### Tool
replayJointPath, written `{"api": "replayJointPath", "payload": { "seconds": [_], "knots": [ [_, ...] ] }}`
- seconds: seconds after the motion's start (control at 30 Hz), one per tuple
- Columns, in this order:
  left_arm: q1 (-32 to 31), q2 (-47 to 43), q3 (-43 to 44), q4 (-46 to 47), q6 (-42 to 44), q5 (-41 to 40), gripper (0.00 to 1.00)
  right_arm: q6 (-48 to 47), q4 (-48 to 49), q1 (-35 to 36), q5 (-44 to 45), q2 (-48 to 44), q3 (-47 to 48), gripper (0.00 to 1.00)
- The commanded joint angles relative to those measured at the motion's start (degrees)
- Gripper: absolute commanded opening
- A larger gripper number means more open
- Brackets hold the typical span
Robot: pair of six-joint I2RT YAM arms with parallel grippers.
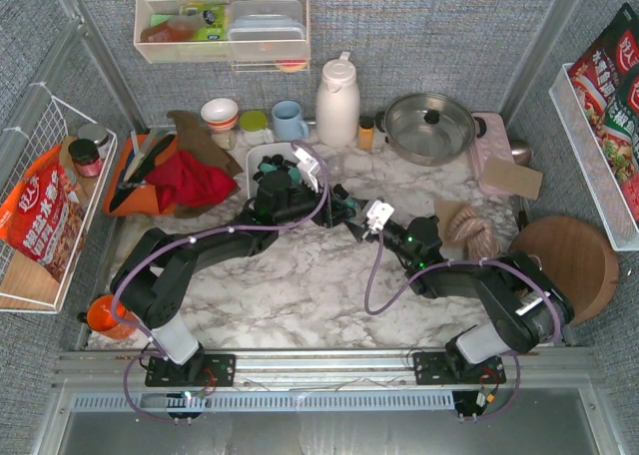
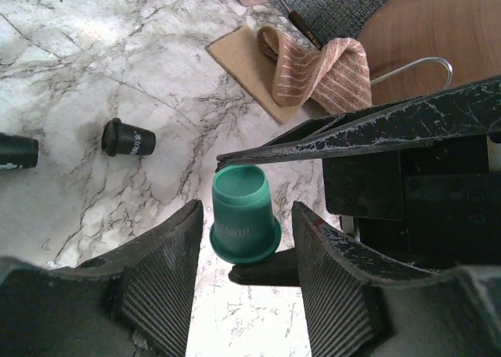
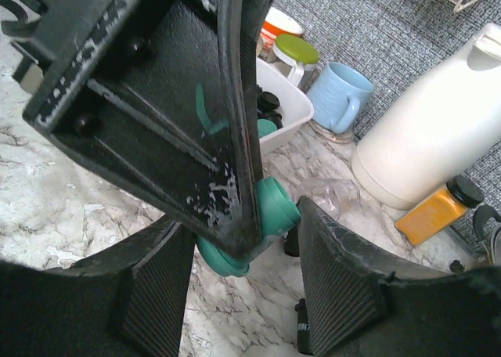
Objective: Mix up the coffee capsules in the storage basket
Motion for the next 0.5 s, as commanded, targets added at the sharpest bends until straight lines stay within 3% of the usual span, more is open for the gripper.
{"api": "replayJointPath", "payload": {
  "seconds": [0.0, 0.13, 0.23, 0.47],
  "knots": [
    [-0.51, 0.71, 0.12, 3.68, 0.04, 1.31, 0.57, -0.78, 0.84, 0.41, -1.35, -0.72, 0.85, 0.53],
    [-0.81, 1.03, 0.23, 5.12, -0.73, 1.67, 0.54, -0.95, -0.64, 0.73, -1.38, -1.16, 1.27, 0.53],
    [-0.99, 1.78, 1.06, 4.20, -1.08, 0.93, 0.46, -0.87, -0.73, 0.83, -1.06, -1.18, 1.40, 0.54],
    [-1.01, 1.55, 1.35, 2.13, -1.05, -1.93, 0.33, -0.34, -3.73, 0.81, 0.72, -1.85, 1.82, 0.64]
  ]
}}
